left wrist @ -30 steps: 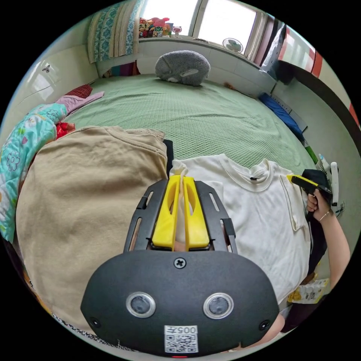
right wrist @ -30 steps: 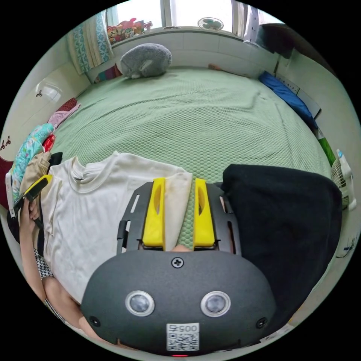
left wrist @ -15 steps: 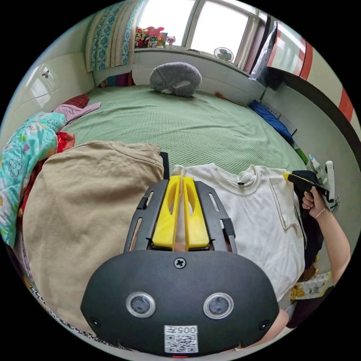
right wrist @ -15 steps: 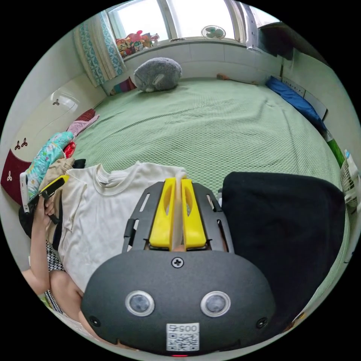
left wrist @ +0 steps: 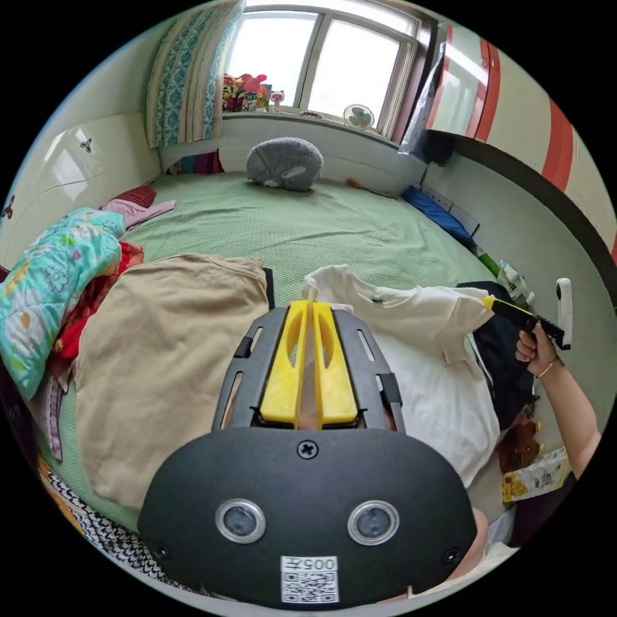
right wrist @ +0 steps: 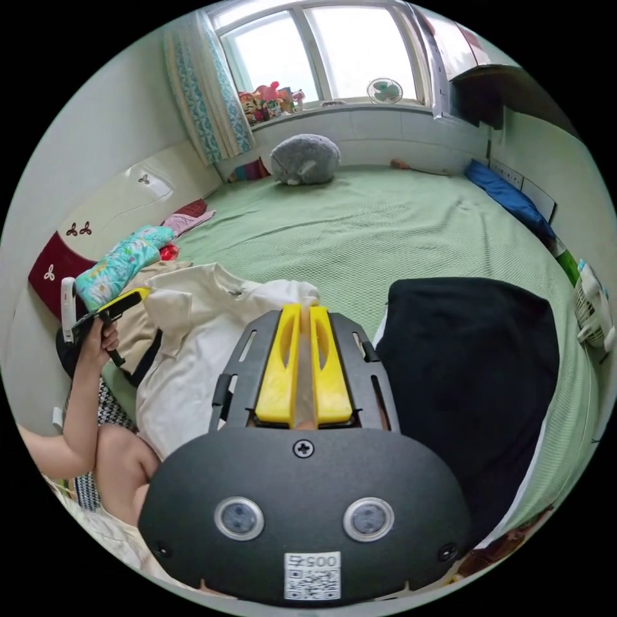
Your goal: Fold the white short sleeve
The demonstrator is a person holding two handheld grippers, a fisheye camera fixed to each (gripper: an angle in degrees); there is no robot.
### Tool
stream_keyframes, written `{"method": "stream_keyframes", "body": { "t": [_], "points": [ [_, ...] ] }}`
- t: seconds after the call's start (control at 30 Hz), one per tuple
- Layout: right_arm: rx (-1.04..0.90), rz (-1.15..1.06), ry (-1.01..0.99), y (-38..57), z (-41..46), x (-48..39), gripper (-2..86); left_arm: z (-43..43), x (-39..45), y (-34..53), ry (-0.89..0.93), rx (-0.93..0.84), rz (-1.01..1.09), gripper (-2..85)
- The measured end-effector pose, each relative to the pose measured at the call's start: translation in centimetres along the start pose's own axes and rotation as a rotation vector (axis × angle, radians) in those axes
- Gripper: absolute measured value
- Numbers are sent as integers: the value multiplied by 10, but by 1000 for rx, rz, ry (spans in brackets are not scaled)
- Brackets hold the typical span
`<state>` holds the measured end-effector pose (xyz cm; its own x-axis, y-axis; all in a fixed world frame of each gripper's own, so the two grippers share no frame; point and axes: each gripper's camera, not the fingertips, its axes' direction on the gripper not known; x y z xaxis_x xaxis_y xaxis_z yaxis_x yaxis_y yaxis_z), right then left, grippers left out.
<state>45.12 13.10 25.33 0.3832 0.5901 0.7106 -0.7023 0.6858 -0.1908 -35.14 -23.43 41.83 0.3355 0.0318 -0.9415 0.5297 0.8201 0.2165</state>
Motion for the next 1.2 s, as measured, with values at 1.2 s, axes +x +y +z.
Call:
{"method": "stream_keyframes", "body": {
  "t": [1.2],
  "points": [
    [-160,-58,65,135,-50,-97,117,-63,56,111,-11,-261,89,107]
  ]
}}
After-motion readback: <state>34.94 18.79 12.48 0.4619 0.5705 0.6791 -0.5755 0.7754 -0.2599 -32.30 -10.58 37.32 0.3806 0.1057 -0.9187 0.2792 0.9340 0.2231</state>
